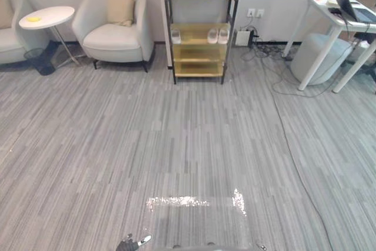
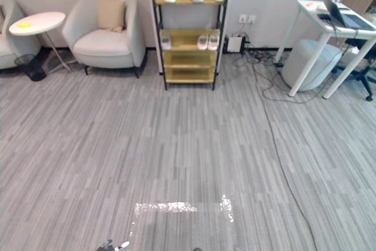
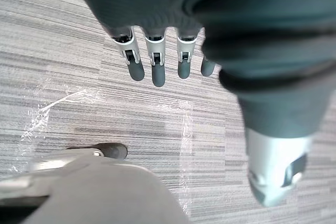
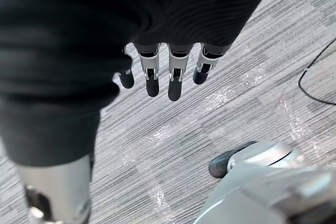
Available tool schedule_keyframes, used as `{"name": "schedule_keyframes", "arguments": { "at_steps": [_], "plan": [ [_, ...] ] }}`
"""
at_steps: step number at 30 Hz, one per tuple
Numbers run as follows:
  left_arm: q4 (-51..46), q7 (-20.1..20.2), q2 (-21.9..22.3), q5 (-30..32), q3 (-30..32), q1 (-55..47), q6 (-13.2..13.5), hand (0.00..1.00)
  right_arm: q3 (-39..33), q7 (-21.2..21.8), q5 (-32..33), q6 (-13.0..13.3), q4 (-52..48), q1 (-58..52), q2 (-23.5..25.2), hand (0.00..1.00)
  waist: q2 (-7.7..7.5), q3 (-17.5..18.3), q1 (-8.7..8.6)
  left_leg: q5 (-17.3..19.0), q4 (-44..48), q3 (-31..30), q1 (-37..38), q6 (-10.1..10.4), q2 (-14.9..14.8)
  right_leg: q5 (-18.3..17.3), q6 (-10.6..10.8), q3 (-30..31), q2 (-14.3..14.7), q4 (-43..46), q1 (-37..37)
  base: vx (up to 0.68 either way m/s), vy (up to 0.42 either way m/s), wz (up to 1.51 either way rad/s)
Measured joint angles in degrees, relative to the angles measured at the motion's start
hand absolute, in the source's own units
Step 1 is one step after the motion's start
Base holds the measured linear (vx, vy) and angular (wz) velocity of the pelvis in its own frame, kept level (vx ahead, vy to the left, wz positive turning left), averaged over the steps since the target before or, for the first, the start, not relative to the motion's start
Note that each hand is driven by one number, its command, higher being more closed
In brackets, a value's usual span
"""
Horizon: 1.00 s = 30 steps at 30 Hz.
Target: Organize the slippers on the shoe rack
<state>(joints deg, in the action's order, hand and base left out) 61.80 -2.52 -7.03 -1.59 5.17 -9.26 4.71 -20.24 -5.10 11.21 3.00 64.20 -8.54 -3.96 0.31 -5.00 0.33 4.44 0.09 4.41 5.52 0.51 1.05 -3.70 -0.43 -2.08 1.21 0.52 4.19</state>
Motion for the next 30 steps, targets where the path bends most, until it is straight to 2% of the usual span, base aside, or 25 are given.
{"name": "schedule_keyframes", "arguments": {
  "at_steps": [10, 30],
  "plan": [
    [1.0, 0.0, -0.2, 2.1, -0.1, 1.6, 0.1, 0.0, -0.2, 0.0, -2.2, 0.7, 0.3, 3.7, 0.8, 0.0, -0.01, -1.2, 0.08, 0.1, -1.1, 0.7, 1.7, 0.3, 0.0, 0.2, 0.4, -0.3, 0.1, -1.9, 2.0, 0.03, -0.002, 0.0],
    [1.3, 0.0, -0.7, 2.0, -1.6, 2.2, 0.0, 0.0, 0.1, 0.0, -2.1, 0.9, 0.3, 4.0, 0.9, 0.0, -0.26, -1.8, 0.09, 0.4, -0.8, 1.2, 2.3, 0.6, -0.4, 0.7, 0.6, -0.3, 0.4, -2.8, 3.4, 0.0, -0.003, 0.0]
  ]
}}
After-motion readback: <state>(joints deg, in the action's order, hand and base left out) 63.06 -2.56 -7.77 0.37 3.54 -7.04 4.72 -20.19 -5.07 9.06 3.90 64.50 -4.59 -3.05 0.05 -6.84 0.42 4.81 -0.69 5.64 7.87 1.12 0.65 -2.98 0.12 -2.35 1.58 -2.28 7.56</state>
